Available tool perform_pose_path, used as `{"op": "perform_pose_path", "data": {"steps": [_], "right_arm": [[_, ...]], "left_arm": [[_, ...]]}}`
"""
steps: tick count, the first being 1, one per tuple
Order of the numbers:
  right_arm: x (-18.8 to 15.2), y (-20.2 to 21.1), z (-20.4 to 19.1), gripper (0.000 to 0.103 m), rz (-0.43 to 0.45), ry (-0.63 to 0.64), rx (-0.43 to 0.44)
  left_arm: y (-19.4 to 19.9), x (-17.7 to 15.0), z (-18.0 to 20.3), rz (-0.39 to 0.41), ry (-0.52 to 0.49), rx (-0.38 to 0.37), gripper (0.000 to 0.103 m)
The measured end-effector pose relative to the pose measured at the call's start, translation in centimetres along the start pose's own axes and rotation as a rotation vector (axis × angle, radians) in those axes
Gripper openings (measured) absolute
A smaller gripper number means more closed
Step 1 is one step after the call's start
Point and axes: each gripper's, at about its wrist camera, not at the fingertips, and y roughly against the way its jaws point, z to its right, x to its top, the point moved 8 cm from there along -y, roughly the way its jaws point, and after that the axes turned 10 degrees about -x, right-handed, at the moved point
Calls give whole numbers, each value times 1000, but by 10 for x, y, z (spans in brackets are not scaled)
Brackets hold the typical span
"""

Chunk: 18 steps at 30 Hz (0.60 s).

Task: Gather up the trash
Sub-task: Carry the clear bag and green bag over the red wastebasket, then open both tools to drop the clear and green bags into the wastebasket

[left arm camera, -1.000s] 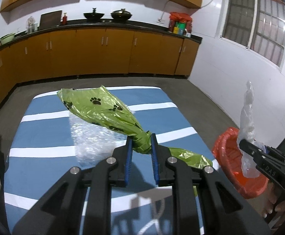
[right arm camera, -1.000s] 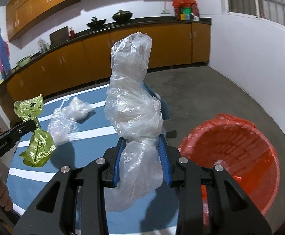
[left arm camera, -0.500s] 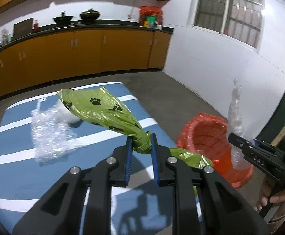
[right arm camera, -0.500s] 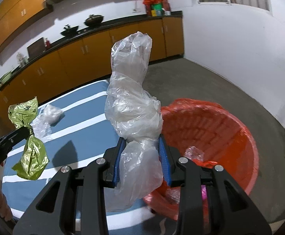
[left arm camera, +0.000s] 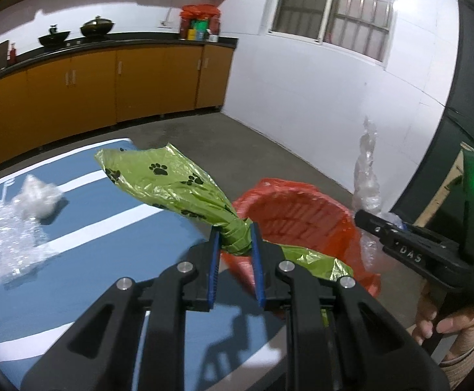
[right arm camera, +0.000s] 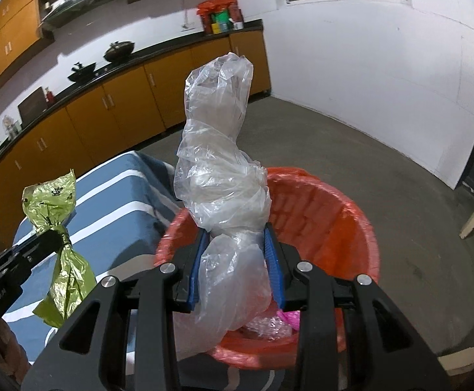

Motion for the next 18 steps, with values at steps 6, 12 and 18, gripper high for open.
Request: {"op": "perform_pose_path", "data": {"steps": [6,12,18], "right_arm": [[-3,-5,15,34,-14,-23,-19],[-1,-11,20,34,-29,-43,-32],[3,-21,24,34,-44,-65,-38]], "left_arm": [[-22,0,24,-24,-23,-49,19],[-44,-3,36,-58,-32,-79,19],[-62,-8,45,-89,-38,-98,19]]}}
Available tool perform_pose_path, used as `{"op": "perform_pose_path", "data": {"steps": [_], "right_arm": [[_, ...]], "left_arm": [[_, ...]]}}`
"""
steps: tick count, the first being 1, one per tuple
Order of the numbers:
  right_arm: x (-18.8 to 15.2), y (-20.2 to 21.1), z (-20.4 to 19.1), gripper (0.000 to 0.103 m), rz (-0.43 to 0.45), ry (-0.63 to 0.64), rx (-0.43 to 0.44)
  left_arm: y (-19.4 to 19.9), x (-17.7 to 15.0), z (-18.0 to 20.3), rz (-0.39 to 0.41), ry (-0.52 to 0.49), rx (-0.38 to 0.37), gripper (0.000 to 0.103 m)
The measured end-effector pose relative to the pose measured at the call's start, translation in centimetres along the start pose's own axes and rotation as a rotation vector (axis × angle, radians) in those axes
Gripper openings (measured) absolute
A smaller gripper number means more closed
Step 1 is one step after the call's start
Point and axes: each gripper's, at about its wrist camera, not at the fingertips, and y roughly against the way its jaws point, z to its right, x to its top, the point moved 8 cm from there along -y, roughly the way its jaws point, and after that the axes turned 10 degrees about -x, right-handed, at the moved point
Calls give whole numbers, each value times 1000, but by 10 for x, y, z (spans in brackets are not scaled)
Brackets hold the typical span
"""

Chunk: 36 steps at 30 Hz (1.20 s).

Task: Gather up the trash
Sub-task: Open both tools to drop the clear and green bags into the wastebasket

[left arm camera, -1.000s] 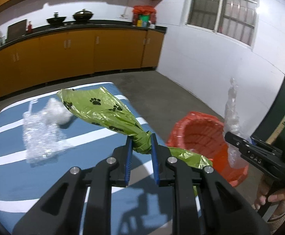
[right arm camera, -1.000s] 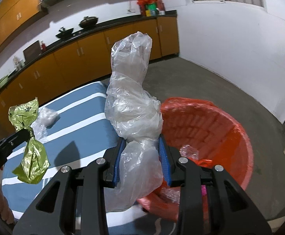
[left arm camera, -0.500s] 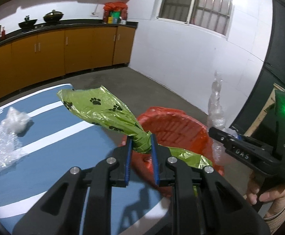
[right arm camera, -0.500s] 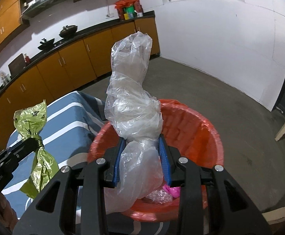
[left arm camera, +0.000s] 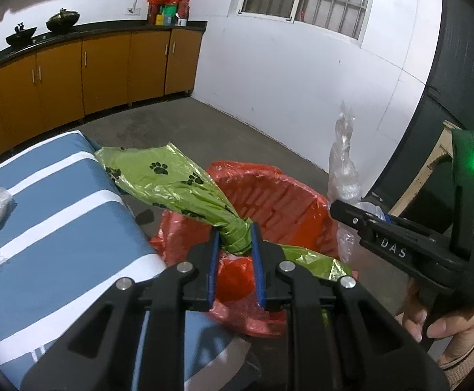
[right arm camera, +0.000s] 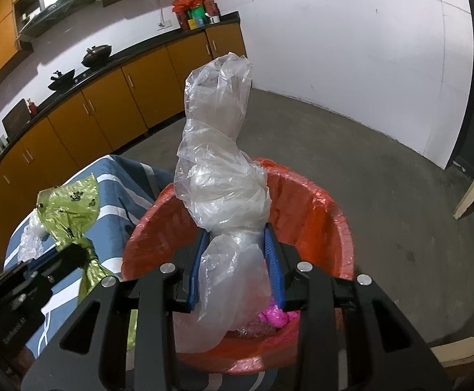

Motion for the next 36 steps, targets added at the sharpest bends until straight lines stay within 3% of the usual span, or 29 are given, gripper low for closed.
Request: {"op": "perform_pose_path", "data": {"steps": [9,14,21,28,36], "right_arm": [[1,-9,6,35,-18,-21,-2],[1,-11,8,37,-25,-32,5],[-2,-11,7,49,-30,-27,9],[-2,-7,6,52,-18,-10,-1],[-3,-6,-16,52,-9,45,3]], "left_arm": [[-23,-5,4,-35,-4,-15,21],[-29,-11,3,-55,4,-13,30],[-29,-17,-4,-70,18,-4,39],[-11,-19,-27,-31,55,64,48],[34,-26,-75,24,92,197,54]]}}
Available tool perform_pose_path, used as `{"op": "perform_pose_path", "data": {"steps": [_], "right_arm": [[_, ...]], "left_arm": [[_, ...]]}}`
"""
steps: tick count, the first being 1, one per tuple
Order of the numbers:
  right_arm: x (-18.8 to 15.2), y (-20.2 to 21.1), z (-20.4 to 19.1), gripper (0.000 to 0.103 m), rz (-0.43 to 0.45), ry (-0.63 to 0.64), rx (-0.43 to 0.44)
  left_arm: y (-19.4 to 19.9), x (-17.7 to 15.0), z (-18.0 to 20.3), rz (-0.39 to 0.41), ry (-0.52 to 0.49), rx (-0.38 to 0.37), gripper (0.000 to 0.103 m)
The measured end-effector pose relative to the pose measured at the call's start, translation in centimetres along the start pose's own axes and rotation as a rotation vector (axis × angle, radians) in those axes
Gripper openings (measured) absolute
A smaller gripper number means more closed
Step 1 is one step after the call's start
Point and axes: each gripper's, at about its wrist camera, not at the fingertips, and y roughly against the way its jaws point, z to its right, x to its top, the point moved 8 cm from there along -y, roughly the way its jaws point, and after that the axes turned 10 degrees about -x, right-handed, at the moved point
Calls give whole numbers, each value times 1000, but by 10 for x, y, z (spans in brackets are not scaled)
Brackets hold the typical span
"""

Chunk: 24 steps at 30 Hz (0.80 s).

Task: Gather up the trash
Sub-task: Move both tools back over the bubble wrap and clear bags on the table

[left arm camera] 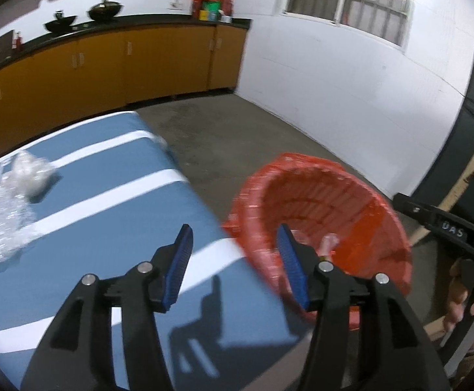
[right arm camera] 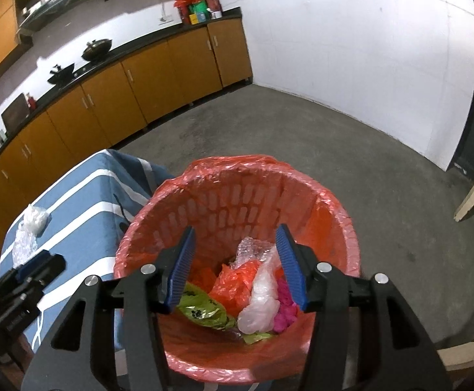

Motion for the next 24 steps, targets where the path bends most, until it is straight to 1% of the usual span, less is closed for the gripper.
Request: {"op": "perform_pose_path", "data": {"steps": [5,11,14,17,20,24], "right_arm": [[-3,0,-26,52,-1,47,27],[-7,0,-77,52,-6,127,84],[-8,0,-115,52,-5,177,131],[-10,2,-162,52,0,231,190],[-13,4,-222,52,13,308,260],[-18,1,-284,52,35,386,320]], "left_arm": [[24,-8,-49,19,57,93,56],[58,-21,-113,47,137,202,56],[83,-29,-146,77,180,266,56],[108,-36,-176,110,218,330,57],[132,-43,-205,138,249,393,59],[158,-54,-241,165,294,459,60]]}}
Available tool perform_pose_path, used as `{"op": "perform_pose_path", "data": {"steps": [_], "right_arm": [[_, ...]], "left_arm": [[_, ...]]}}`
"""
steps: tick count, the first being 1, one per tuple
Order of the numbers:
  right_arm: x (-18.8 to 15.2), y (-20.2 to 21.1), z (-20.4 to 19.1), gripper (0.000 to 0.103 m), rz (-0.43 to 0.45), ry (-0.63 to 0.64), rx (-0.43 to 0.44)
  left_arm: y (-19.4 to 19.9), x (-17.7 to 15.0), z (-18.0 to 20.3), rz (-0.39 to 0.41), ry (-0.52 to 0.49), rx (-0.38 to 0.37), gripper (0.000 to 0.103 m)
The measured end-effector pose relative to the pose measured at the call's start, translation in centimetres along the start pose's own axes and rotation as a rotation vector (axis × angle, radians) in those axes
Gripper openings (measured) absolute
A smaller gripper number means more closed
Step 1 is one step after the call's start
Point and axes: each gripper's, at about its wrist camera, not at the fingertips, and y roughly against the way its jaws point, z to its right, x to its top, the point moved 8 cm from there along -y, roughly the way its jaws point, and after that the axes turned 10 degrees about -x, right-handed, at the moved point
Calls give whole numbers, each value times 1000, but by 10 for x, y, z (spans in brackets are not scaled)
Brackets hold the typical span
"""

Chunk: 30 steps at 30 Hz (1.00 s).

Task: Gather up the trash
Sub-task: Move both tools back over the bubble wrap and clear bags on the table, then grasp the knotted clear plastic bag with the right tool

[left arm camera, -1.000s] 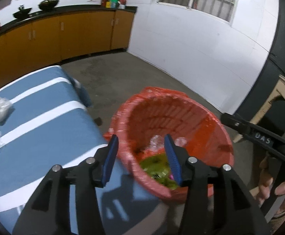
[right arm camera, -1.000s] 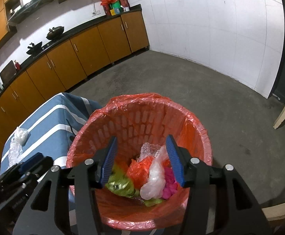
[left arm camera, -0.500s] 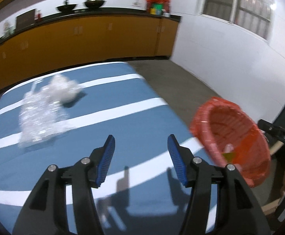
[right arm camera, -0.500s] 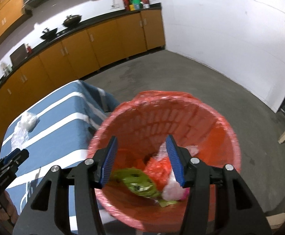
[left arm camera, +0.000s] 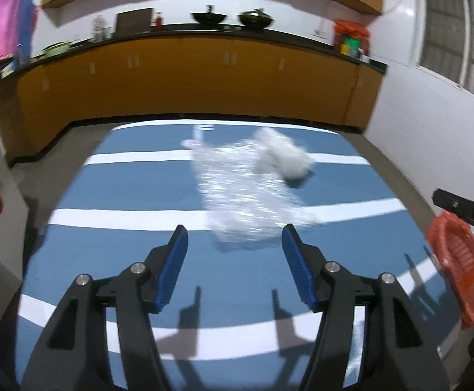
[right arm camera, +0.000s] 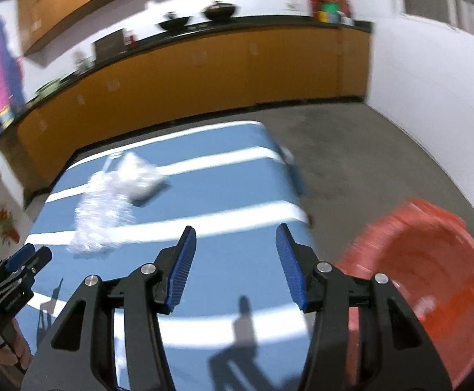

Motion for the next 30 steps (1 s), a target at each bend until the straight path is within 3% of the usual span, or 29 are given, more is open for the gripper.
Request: {"op": "perform_pose_path", "data": {"steps": [5,10,22,30], "right_arm": [[16,-35,-57,52,-14,53,64],[33,-69,-111,60,-11,119,96],[38,-115,-125,60,-64,179,60],[28,-122,-109,27,-112,153,49]], "left_arm": [[-1,1,-41,17,56,56,64],[-4,5,-72,34,127,78,65],[-17,12,-84,42,144,69,66],[-28,21,-66,33,110,41,66]]}}
